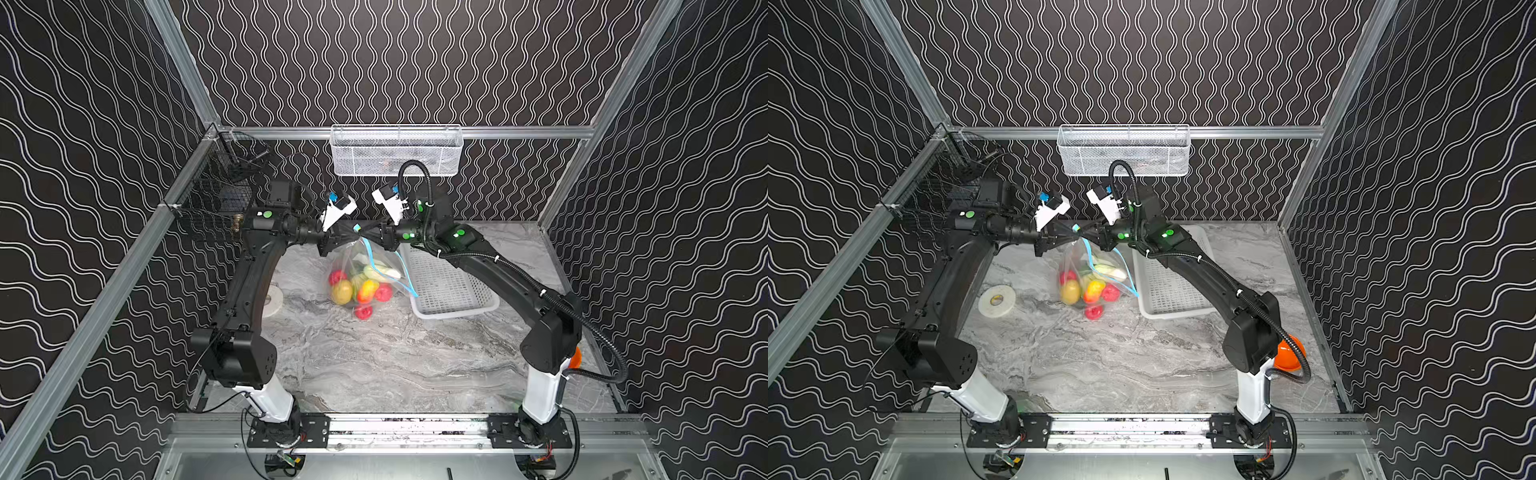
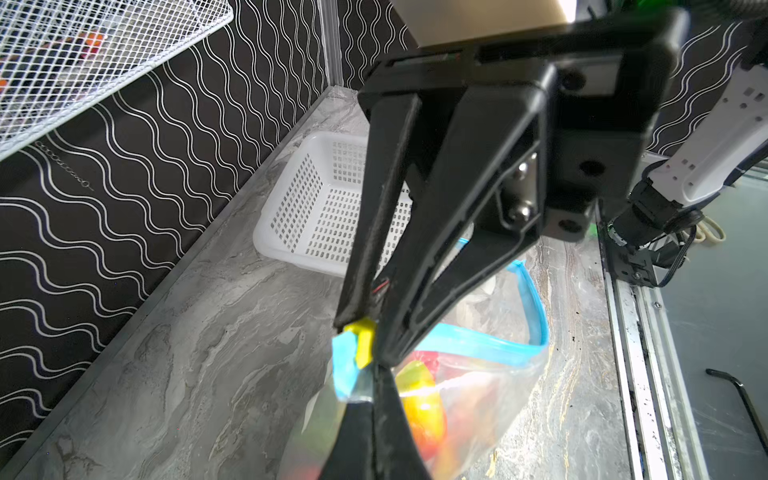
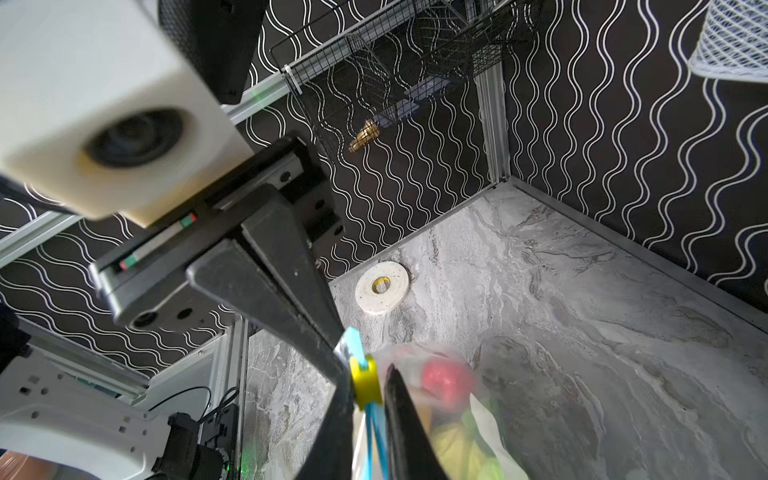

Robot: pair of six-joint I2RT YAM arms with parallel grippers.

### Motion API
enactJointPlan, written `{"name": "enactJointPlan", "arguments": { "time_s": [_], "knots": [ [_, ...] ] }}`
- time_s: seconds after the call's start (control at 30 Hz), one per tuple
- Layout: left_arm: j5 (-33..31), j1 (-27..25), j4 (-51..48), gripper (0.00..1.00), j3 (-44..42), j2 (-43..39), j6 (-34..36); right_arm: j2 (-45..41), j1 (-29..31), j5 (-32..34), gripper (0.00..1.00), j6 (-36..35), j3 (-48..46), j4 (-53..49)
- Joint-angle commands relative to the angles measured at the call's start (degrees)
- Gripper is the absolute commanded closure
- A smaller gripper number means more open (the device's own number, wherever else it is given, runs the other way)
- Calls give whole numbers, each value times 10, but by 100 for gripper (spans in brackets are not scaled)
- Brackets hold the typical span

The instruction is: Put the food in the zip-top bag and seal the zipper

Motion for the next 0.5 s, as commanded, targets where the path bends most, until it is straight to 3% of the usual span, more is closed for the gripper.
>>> {"name": "enactJointPlan", "arguments": {
  "time_s": [0.0,0.17,0.33,0.47],
  "knots": [
    [21,0,7,100,4,-3,-9,-6,1,1,87,-2,-3,13],
    [24,0,5,100,1,-4,-6,-6,1,-3,89,-2,-6,20],
    [24,0,2,100,-3,-6,-3,-6,1,-9,84,1,-2,24],
    [25,0,3,100,-5,-7,-3,-6,1,-6,91,4,-7,31]
  ]
}}
